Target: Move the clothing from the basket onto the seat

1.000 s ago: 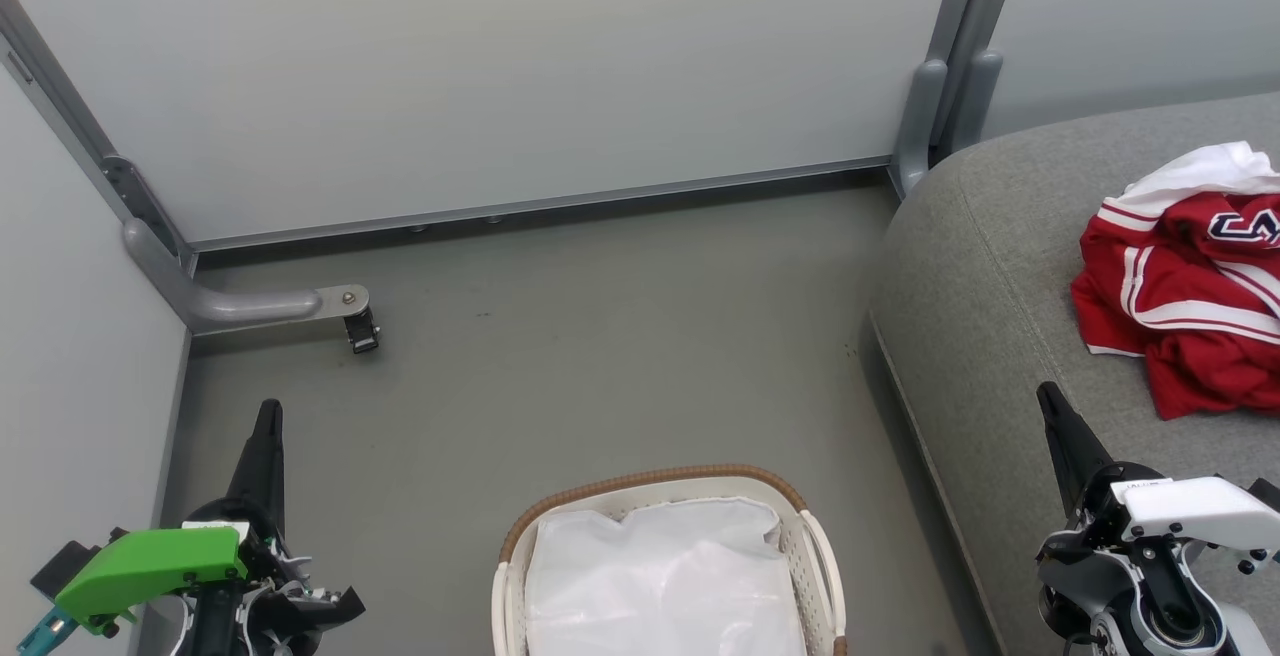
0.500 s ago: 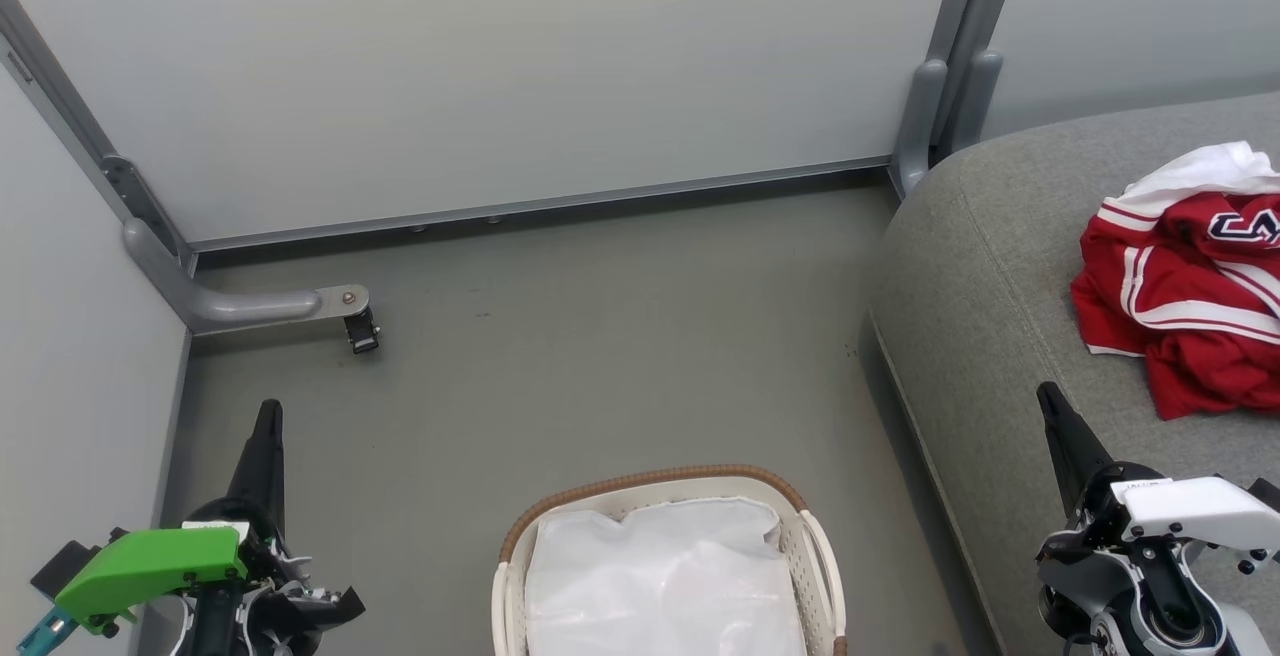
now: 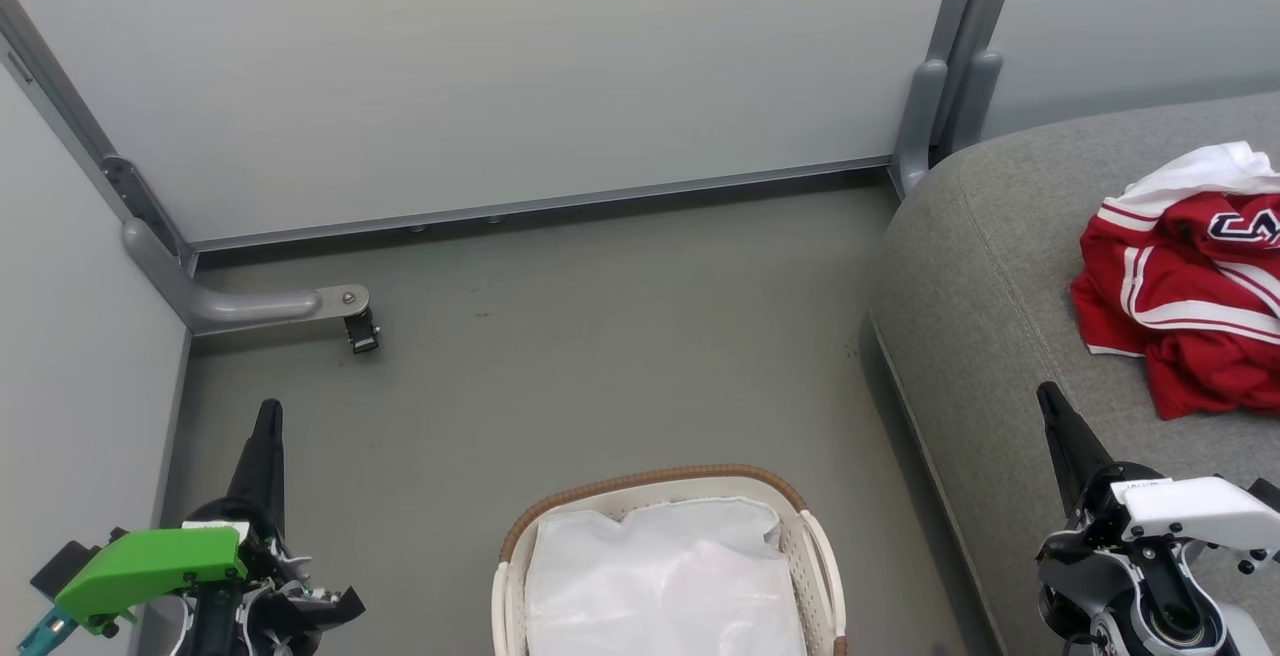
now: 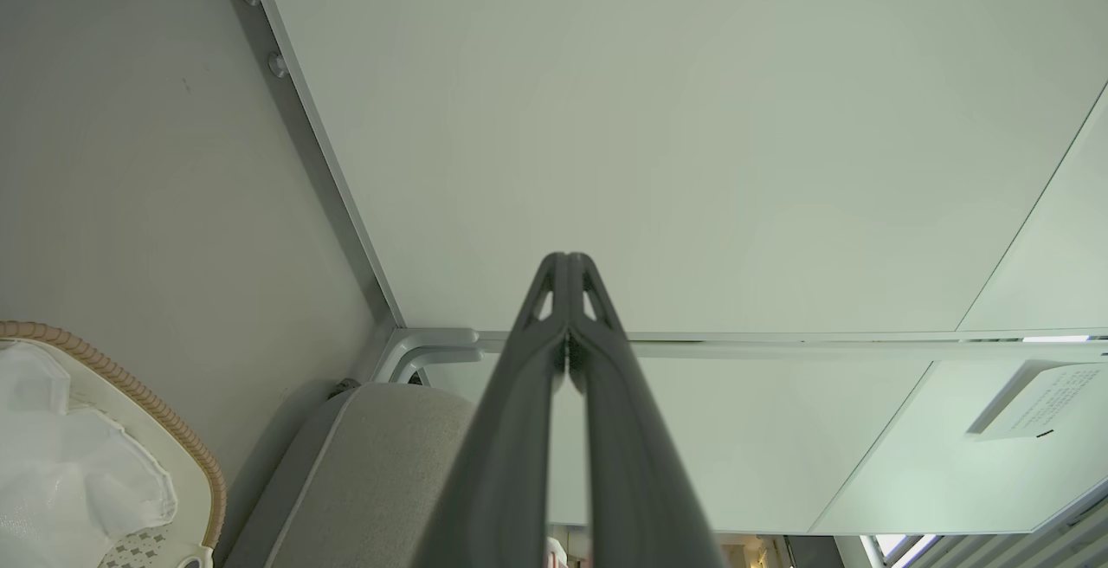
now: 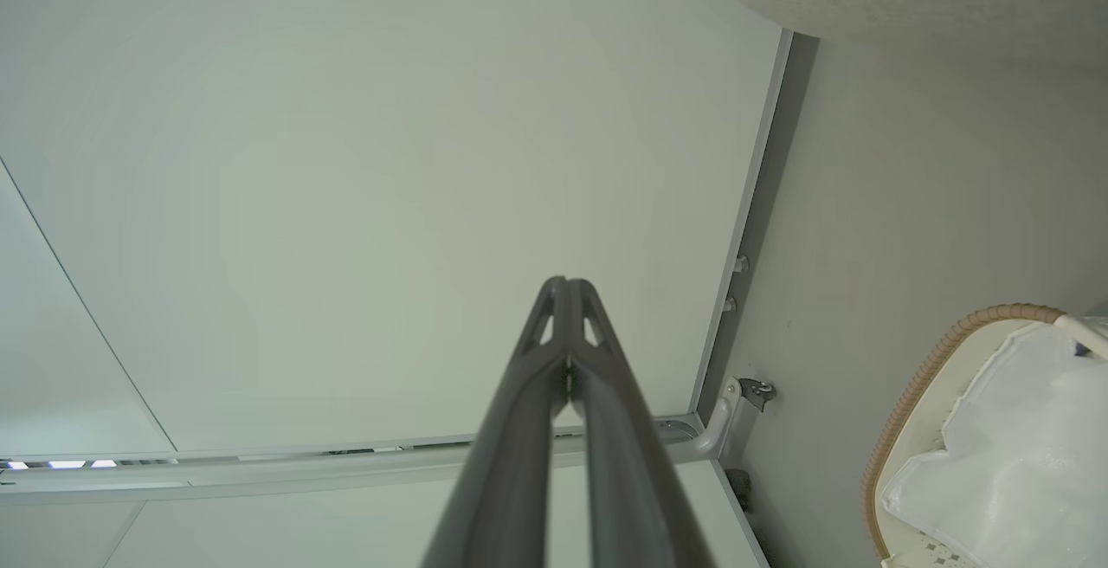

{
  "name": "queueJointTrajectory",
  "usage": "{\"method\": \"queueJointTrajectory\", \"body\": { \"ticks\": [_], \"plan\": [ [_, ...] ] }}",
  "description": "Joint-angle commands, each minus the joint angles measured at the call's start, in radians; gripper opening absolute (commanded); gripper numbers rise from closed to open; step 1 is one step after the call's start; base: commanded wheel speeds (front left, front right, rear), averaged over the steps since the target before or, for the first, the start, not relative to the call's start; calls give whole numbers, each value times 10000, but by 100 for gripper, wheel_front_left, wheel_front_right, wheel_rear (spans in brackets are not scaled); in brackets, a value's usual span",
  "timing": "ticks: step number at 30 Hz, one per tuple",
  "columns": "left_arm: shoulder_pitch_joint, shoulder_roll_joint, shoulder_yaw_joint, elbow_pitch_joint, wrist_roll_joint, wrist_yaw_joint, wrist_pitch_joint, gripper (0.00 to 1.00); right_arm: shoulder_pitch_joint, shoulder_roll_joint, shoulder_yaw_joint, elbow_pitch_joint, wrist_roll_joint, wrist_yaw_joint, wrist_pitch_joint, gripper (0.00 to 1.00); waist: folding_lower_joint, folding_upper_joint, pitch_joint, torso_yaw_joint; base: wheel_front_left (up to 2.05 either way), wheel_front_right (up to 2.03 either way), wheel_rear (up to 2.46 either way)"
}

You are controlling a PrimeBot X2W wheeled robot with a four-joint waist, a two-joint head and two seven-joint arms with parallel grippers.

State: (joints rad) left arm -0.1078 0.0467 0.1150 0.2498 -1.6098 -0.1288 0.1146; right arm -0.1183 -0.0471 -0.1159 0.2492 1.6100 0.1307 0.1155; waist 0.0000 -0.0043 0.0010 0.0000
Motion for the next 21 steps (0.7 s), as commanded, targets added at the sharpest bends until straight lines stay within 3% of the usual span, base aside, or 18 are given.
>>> {"method": "queueJointTrajectory", "body": {
  "ticks": [1,21],
  "plan": [
    [-125,66,20,-29,-41,-39,40,0,93,-59,-14,-31,36,0,23,0,0,43,0,0,0,0,0],
    [-125,66,19,-30,-41,-39,40,0,93,-59,-13,-31,36,-1,22,0,0,43,0,0,0,0,0]
  ]
}}
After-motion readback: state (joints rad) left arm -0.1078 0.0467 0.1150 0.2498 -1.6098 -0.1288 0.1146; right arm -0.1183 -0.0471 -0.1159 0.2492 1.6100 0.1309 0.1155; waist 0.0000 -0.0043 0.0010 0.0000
